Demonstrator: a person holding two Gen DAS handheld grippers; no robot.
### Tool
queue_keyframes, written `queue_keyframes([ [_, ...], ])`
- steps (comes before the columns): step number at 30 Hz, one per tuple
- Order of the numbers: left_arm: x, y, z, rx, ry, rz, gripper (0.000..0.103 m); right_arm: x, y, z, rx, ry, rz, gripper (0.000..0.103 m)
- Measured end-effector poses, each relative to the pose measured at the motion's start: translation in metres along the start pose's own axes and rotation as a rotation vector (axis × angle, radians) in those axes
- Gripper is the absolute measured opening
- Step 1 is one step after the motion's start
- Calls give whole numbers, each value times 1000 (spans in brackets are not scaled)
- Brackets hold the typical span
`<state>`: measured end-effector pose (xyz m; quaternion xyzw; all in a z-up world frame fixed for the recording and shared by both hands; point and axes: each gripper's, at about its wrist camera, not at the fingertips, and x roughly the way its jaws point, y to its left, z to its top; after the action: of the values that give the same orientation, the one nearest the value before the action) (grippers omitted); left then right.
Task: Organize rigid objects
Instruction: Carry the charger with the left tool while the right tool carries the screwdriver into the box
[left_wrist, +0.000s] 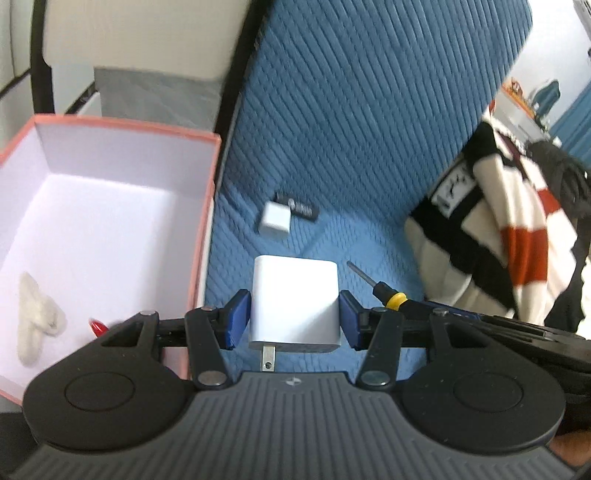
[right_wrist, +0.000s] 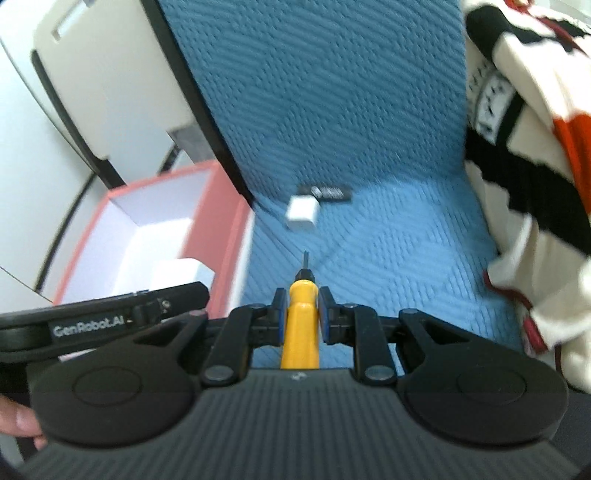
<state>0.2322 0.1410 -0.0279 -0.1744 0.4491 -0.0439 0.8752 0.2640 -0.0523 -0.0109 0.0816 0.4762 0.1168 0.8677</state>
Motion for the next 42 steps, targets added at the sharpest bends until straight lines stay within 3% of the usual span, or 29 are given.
queue_keyframes([
  [9, -56, 23, 44, -26, -84, 11, 57, -18, 56, 44, -75, -77, 88, 21],
  [19, -94, 92, 66, -76, -142, 77, 57, 6, 137, 59, -173, -73, 157, 21],
  [26, -70, 153, 55, -144, -66, 125, 57, 58, 171, 46, -166, 8, 180, 21],
  [42, 9, 243, 10, -236, 104, 178, 57, 158, 188, 1, -208, 180, 80, 21],
])
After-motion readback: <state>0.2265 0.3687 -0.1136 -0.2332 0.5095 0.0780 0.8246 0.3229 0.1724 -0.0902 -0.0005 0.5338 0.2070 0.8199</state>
